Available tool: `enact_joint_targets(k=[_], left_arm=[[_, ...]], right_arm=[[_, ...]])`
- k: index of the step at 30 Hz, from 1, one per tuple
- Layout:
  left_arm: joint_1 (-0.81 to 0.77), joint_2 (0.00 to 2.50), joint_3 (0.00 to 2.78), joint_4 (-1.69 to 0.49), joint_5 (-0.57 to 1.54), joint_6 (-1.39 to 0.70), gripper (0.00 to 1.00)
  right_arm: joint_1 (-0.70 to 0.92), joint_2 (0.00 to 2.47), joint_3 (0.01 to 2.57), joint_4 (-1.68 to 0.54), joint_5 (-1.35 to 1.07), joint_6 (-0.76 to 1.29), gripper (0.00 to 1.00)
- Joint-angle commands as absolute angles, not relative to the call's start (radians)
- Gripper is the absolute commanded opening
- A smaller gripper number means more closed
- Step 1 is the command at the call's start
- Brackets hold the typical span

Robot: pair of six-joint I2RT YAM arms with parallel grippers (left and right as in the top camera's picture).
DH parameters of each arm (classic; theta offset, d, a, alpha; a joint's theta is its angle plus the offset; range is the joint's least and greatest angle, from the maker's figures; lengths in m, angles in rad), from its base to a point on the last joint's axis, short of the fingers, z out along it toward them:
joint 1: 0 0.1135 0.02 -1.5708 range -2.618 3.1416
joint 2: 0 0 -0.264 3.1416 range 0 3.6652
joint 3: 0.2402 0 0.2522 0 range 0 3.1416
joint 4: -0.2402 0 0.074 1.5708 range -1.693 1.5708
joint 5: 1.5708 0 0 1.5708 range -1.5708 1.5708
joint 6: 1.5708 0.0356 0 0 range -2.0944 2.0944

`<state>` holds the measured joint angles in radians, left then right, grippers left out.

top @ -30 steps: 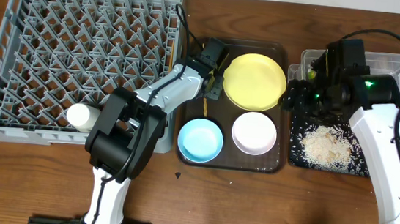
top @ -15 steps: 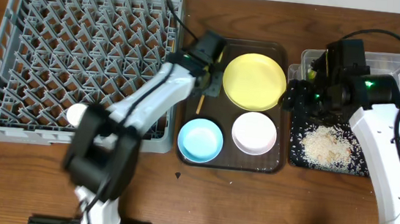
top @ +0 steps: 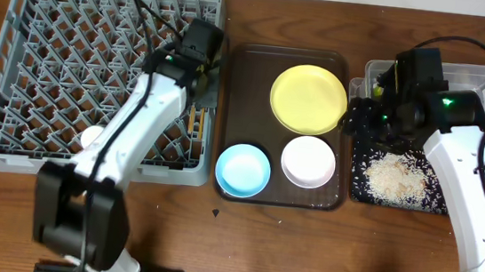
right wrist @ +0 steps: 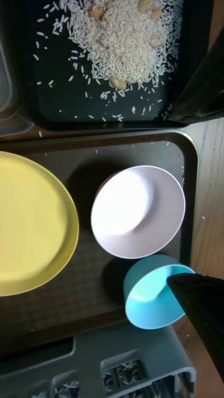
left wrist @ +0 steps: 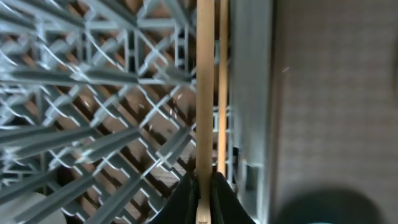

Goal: Sort waste into correct bins and load items into the dishwasher
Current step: 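Insert the second chopstick into the dish rack with left gripper, then grasp the pink bowl on the brown tray with the left gripper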

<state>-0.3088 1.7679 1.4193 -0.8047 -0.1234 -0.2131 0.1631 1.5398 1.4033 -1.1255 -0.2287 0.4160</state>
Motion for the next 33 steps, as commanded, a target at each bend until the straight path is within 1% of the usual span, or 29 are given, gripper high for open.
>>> enact_joint_targets(k=[1,3,4,6,7,9,10,11,14,16,17,18,20,24,26,27,28,29,33], left_arm=[[-0.309,1.822,1.410,-0.803,-0.132,-0.223,0.08],[-0.309,1.825,1.410,-0.803,-0.113,-0.223,0.10],[-0.309,1.820,1.411,-0.804,-0.113,-0.223,0.16],[-0.309,1.804,1.417,-0.809,-0.113,-0.222,0.17],[-0.309,1.788,1.425,-0.819,-0.113,-0.223,0.22],[-0.309,1.757,1.440,-0.840,-0.112,-0.223,0.24],[-0.309,1.716,1.454,-0.861,-0.082,-0.223,0.33],[-0.309,1.693,1.456,-0.866,-0.055,-0.223,0.34],[-0.318,1.597,1.456,-0.876,0.125,-0.223,0.36],[-0.349,1.547,1.456,-0.874,0.270,-0.222,0.41],[-0.363,1.541,1.456,-0.871,0.288,-0.222,0.43],[-0.392,1.539,1.455,-0.870,0.291,-0.218,0.49],[-0.433,1.552,1.449,-0.870,0.271,-0.210,0.56],[-0.512,1.609,1.426,-0.832,0.270,-0.210,0.57],[-0.555,1.656,1.424,-0.802,0.271,-0.211,0.58],[-0.576,1.682,1.424,-0.787,0.270,-0.210,0.58],[-0.595,1.707,1.424,-0.775,0.270,-0.211,0.58],[-0.616,1.737,1.424,-0.760,0.269,-0.210,0.58],[-0.658,1.873,1.424,-0.696,0.269,-0.203,0.58]], right_arm=[[0.171,1.536,1.399,-1.126,-0.226,0.406,0.75],[0.171,1.536,1.399,-1.126,-0.226,0.406,0.75],[0.171,1.536,1.399,-1.127,-0.226,0.406,0.75],[0.171,1.536,1.399,-1.126,-0.226,0.406,0.75],[0.171,1.536,1.399,-1.126,-0.226,0.406,0.75],[0.171,1.536,1.399,-1.126,-0.226,0.406,0.75],[0.171,1.536,1.399,-1.126,-0.226,0.406,0.75],[0.171,1.536,1.399,-1.126,-0.226,0.405,0.75],[0.171,1.536,1.399,-1.125,-0.226,0.403,0.75],[0.171,1.536,1.399,-1.127,-0.226,0.403,0.76],[0.171,1.536,1.399,-1.127,-0.225,0.402,0.76],[0.157,1.532,1.399,-1.127,-0.216,0.403,0.75],[0.109,1.516,1.399,-1.127,-0.215,0.405,0.74],[-0.032,1.455,1.399,-1.139,-0.249,0.430,0.75],[-0.086,1.429,1.399,-1.146,-0.253,0.430,0.80],[-0.099,1.424,1.399,-1.147,-0.252,0.430,0.82],[-0.106,1.422,1.399,-1.150,-0.252,0.430,0.89],[-0.109,1.421,1.399,-1.156,-0.252,0.429,0.99],[-0.108,1.422,1.399,-1.156,-0.252,0.429,0.99]])
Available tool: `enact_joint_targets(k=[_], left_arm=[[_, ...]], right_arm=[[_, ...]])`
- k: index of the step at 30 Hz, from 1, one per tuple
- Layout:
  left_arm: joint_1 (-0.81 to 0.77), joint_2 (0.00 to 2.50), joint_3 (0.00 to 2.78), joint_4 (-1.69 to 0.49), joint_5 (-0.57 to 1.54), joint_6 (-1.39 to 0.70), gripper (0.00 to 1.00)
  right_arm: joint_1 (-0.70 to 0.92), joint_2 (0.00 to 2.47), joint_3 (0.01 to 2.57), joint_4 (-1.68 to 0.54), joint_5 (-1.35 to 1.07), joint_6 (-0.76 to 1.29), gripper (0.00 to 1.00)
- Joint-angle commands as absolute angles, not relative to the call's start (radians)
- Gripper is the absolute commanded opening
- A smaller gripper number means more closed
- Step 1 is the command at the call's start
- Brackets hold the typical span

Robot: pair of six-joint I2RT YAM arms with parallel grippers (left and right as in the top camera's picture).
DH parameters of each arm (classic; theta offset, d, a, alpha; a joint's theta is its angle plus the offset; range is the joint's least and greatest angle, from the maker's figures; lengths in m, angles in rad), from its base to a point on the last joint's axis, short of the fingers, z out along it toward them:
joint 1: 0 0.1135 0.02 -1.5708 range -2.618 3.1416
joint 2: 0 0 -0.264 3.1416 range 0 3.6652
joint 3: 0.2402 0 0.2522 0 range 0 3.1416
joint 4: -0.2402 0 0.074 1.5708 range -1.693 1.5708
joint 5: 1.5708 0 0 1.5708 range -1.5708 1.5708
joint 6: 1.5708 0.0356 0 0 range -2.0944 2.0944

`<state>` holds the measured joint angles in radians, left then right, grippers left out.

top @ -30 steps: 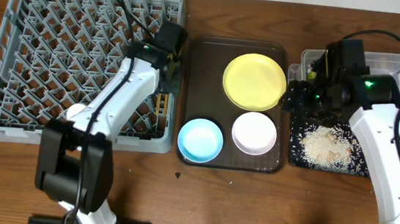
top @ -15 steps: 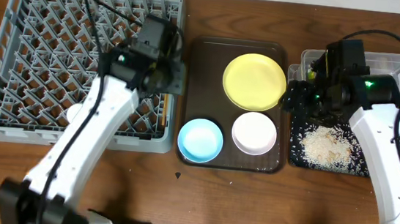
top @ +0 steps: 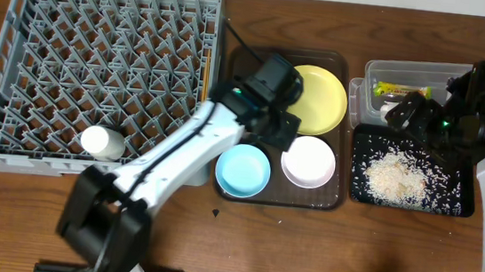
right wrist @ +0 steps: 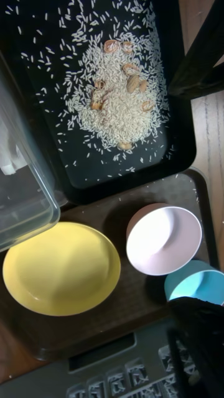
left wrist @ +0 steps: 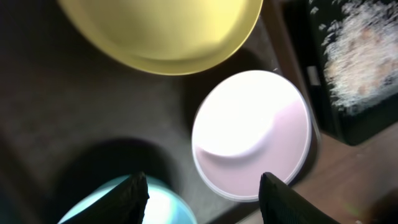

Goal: Sort waste into correct bins and load items into the dishwasher
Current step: 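Grasp the pink bowl on the brown tray with the left gripper, then place the pink bowl upside down in the dish rack with left gripper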

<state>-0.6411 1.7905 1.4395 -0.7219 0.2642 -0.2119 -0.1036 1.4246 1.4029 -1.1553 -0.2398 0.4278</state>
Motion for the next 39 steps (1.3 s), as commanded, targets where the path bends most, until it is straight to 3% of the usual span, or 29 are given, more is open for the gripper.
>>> enact_joint_targets(k=[1,5,8,13,22,26,35,39], left_arm=[[-0.660,1.906,1.424,-0.685,0.269,-0.203,0.58],[-0.661,2.038,1.424,-0.648,0.287,-0.204,0.58],[-0.665,2.093,1.424,-0.639,0.342,-0.204,0.50],[-0.667,2.109,1.428,-0.638,0.339,-0.209,0.08],[-0.663,1.898,1.454,-0.665,0.270,-0.223,0.08],[-0.649,1.742,1.454,-0.735,0.037,-0.222,0.07],[-0.532,1.549,1.451,-0.978,-0.862,-0.210,0.08],[-0.436,1.558,1.407,-0.994,-1.054,-0.217,0.08]], right_arm=[[-0.107,1.422,1.399,-1.156,-0.252,0.430,0.99],[-0.107,1.422,1.399,-1.156,-0.252,0.430,0.99],[-0.107,1.422,1.399,-1.156,-0.252,0.430,0.99],[-0.107,1.422,1.399,-1.156,-0.252,0.436,0.99],[-0.107,1.422,1.399,-1.156,-0.252,0.436,0.99],[-0.107,1.422,1.399,-1.156,-0.252,0.436,0.99],[-0.107,1.422,1.399,-1.156,-0.252,0.436,0.99],[-0.107,1.422,1.399,-1.156,-0.252,0.436,0.99]])
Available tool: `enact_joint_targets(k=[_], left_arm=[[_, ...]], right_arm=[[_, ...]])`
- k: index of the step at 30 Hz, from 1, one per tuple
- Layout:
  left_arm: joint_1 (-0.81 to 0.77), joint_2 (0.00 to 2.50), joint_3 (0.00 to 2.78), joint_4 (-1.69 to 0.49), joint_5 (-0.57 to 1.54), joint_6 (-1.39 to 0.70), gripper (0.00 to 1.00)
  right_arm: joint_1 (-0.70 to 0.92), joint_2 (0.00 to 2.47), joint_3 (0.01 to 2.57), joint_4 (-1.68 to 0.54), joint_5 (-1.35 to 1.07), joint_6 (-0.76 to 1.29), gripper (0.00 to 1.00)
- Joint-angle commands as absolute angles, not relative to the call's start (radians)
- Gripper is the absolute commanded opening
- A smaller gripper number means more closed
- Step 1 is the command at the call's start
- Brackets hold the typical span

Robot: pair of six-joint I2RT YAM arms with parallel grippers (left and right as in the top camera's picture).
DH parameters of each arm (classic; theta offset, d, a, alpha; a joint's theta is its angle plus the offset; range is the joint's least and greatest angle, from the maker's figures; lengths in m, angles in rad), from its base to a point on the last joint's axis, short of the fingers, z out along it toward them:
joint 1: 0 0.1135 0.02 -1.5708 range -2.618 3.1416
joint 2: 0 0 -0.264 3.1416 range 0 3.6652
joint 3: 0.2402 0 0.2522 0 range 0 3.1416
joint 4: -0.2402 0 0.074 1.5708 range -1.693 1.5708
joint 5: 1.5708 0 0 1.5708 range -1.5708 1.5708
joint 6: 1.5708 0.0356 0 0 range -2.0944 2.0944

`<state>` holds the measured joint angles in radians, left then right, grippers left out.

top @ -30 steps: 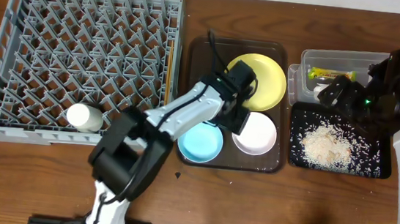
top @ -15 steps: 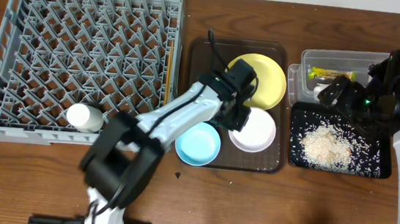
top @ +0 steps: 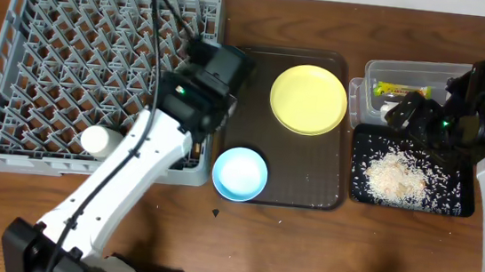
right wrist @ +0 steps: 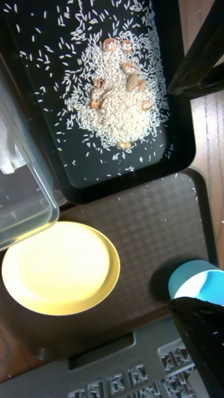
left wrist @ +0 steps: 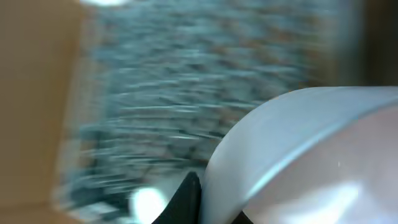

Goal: Sort waste into correct bins and load items into the dishwasher
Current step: 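Place the pink bowl upside down in the dish rack with left gripper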

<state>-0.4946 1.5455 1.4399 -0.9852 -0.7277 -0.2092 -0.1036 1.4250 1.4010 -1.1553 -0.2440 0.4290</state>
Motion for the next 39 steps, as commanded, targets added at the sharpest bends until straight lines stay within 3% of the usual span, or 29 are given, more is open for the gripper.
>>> enact_joint_targets(k=[1,11,19,30,35,37,39], left_arm=[[-0.416,1.563,1.399,-0.993,-1.077,-0.231,0.07],[-0.267,1.732,1.361,-0.865,-1.202,-0.251,0.07],[-0.281,1.903,1.361,-0.777,-1.330,-0.237,0.08],[-0.356,1.980,1.361,-0.755,-1.328,-0.237,0.09],[-0.393,1.980,1.361,-0.746,-1.323,-0.237,0.17],[-0.396,1.980,1.361,-0.746,-1.314,-0.238,0.33],[-0.399,1.980,1.361,-0.747,-1.270,-0.237,0.39]], right_arm=[[-0.107,1.422,1.399,-1.156,-0.252,0.436,0.99],[-0.107,1.422,1.399,-1.156,-0.252,0.436,0.99],[-0.107,1.422,1.399,-1.156,-0.252,0.436,0.99],[-0.107,1.422,1.399,-1.156,-0.252,0.436,0.99],[-0.107,1.422,1.399,-1.156,-0.252,0.436,0.99],[-0.107,1.422,1.399,-1.156,-0.252,0.436,0.99],[-0.107,1.422,1.399,-1.156,-0.252,0.436,0.99]])
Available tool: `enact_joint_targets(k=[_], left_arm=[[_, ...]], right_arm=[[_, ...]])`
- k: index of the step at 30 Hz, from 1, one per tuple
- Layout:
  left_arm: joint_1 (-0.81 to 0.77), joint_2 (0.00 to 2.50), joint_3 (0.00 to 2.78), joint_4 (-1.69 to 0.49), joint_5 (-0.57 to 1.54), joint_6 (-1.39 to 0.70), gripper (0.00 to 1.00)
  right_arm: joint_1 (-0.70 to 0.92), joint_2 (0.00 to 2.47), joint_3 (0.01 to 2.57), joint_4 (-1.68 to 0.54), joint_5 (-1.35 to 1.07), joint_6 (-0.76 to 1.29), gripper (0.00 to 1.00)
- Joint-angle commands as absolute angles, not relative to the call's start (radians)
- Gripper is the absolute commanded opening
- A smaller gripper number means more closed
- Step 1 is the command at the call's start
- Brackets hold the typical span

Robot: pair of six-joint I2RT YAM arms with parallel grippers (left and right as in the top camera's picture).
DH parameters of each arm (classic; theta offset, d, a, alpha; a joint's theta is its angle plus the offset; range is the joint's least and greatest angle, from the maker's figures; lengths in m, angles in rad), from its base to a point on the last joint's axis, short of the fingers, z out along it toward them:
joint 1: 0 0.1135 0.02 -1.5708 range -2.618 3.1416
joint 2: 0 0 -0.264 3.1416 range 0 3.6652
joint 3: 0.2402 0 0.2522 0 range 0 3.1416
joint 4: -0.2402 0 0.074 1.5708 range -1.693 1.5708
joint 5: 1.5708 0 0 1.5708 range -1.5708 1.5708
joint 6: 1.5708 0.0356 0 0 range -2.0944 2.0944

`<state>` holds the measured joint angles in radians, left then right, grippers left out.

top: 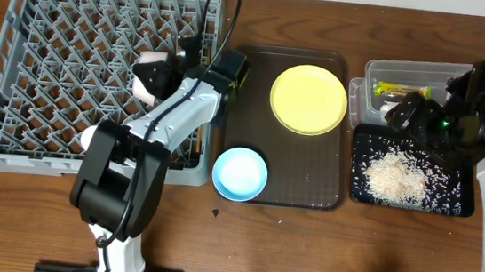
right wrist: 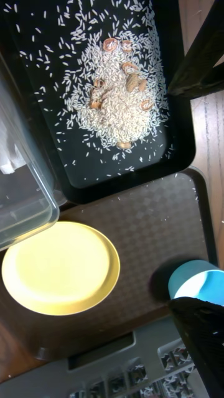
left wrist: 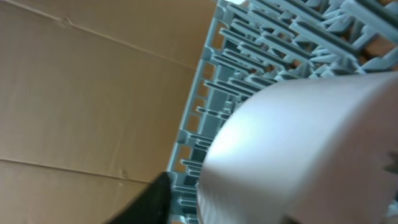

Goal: Sort waste into correct bins and load items into the dishwasher
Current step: 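Place the pink bowl upside down in the dish rack with left gripper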

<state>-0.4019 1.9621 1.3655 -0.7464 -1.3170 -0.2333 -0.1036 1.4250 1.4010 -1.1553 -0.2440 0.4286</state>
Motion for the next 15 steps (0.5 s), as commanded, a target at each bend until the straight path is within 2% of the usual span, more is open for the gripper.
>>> enact_joint_targets(k=[1,3,9,15], left_arm=[[-0.400,1.980,1.361,-0.749,-1.256,-0.237,0.40],[-0.413,1.978,1.362,-0.757,-1.210,-0.237,0.44],[-0.485,1.931,1.373,-0.780,-1.082,-0.234,0.47],[-0.551,1.795,1.380,-0.783,-0.711,-0.192,0.47]], right_arm=[[-0.107,1.422,1.399,-1.156,-0.252,0.436,0.99],[-0.107,1.422,1.399,-1.156,-0.252,0.436,0.99],[-0.107,1.422,1.399,-1.156,-0.252,0.436,0.99],[-0.107,1.422,1.399,-1.156,-0.252,0.436,0.99]])
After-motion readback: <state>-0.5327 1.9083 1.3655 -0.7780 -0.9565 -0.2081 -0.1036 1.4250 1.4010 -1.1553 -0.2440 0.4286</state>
